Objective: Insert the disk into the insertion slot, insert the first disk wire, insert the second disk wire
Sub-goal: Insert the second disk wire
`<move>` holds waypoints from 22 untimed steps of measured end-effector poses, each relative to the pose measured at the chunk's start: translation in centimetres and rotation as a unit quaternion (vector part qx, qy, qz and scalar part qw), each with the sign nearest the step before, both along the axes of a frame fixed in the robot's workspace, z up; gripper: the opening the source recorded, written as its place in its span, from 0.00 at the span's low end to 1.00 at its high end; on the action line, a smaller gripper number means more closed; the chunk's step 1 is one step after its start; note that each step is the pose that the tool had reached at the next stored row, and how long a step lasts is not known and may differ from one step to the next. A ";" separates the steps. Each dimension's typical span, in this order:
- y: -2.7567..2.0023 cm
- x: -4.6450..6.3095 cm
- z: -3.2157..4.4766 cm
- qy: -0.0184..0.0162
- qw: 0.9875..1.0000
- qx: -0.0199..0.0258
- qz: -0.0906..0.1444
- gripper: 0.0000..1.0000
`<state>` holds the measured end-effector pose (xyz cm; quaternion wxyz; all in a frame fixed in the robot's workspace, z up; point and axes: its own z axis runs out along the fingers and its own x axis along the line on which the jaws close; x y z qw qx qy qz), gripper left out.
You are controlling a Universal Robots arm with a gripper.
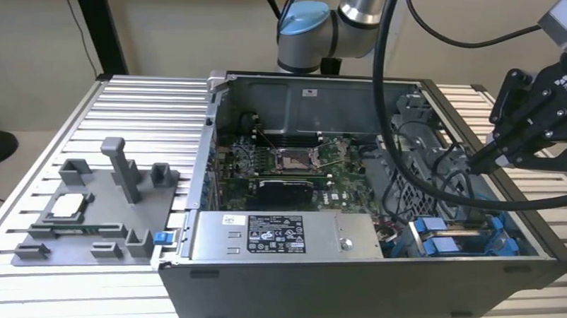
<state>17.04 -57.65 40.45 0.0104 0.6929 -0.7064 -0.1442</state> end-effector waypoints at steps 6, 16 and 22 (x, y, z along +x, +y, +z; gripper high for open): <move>0.00 -0.1 -0.78 -0.001 1.000 -0.005 0.000 0.00; 0.00 -0.2 -1.64 -0.003 0.999 -0.033 0.000 0.00; -0.02 -0.3 -2.20 -0.004 0.999 -0.046 0.000 0.00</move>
